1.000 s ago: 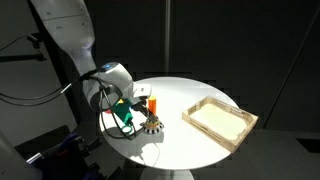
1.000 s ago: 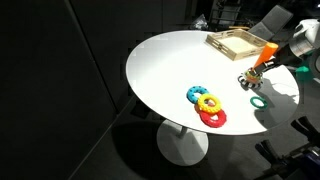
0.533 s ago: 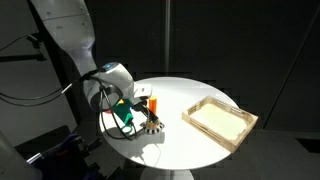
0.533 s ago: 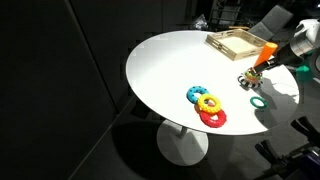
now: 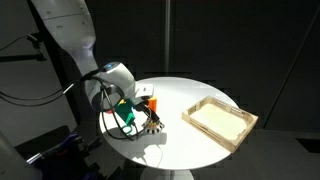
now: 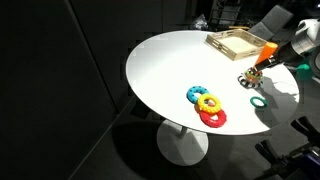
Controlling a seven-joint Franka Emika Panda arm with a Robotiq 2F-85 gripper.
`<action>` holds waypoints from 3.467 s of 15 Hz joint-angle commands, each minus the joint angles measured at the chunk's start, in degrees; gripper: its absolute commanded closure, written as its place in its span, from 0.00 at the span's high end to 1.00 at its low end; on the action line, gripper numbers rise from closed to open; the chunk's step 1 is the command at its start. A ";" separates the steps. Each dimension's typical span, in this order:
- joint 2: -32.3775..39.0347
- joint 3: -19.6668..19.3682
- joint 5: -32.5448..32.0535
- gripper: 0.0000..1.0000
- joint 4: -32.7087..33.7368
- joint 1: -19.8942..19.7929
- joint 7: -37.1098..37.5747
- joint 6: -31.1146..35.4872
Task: Move the orange stand to the right then put the black and white and yellow rings on the table
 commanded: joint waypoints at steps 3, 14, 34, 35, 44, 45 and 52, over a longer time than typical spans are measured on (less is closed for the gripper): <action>0.84 -0.86 0.62 1.00 1.34 0.93 -0.65 -0.14; 4.26 0.59 0.12 1.00 2.93 0.14 0.25 -0.22; -2.52 4.10 -0.42 0.49 0.18 -2.55 3.41 -1.17; -3.09 4.33 -0.46 0.49 0.08 -2.78 3.64 -1.33; -10.31 4.34 -0.06 0.49 -0.22 -2.62 4.27 -6.85; -11.27 4.23 0.12 0.49 -0.20 -2.37 4.16 -7.79; -17.31 5.13 0.53 0.49 0.42 -2.45 4.43 -13.52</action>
